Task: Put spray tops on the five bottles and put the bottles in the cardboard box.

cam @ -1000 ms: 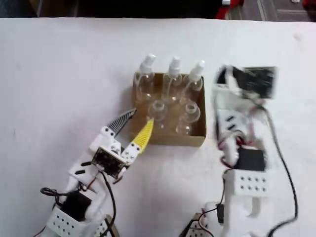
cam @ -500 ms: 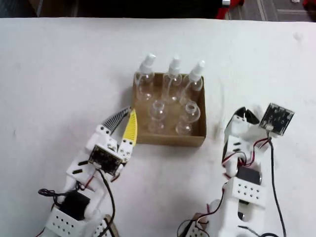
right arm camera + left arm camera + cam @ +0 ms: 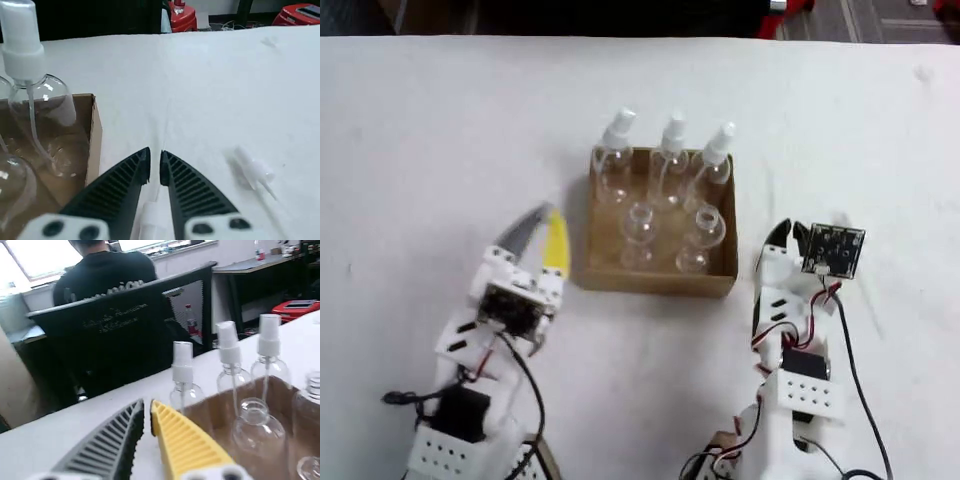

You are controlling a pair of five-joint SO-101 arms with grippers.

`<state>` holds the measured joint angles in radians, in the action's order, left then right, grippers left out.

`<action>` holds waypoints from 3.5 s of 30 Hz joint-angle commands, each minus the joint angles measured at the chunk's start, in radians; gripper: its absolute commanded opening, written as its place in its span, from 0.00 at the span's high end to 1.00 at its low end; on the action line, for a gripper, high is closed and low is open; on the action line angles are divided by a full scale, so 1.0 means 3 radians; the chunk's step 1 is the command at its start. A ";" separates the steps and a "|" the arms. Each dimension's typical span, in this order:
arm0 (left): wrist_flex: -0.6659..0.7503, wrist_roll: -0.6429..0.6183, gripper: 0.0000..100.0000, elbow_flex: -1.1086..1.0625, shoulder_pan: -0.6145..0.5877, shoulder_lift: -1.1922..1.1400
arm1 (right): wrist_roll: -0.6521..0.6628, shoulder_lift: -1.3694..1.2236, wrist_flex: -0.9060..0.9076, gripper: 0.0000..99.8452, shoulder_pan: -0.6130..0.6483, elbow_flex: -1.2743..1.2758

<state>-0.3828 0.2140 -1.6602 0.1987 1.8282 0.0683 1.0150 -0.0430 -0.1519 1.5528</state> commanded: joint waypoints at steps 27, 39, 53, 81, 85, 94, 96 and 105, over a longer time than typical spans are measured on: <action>-0.0051 0.0399 0.97 -0.0061 -0.0171 -0.1123 | 0.0077 0.0059 -0.0136 0.98 -0.0008 -0.0015; 0.0051 0.0378 0.97 -0.0123 -0.0197 -0.1128 | 0.0077 0.0059 -0.0125 0.98 -0.0003 -0.0015; 0.0066 0.0384 0.97 -0.0128 -0.0202 -0.1128 | 0.0082 0.0059 -0.0120 0.98 0.0069 -0.0015; 0.0061 0.0378 0.97 -0.0128 -0.0171 -0.1128 | 0.0563 -0.1286 0.1869 0.94 -0.0437 -0.2506; 0.0072 0.0378 0.97 -0.0128 -0.0166 -0.1128 | 0.0962 -0.2007 0.2284 0.94 -0.0729 -0.3273; 0.0077 0.0404 0.97 -0.0128 -0.0064 -0.1138 | 0.1811 -0.3465 0.3291 0.94 -0.0862 -0.4670; 0.0077 0.0404 0.97 -0.0128 -0.0069 -0.1138 | 0.1897 -0.3726 0.3465 0.94 -0.0867 -0.4900; 0.0077 0.0404 0.97 -0.0128 -0.0069 -0.1138 | 0.1923 -0.4544 0.3598 0.90 -0.1031 -0.5708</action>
<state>-0.3859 0.3276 -1.7016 0.1695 1.4937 0.6314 -0.2954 1.0296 -0.4312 -0.0522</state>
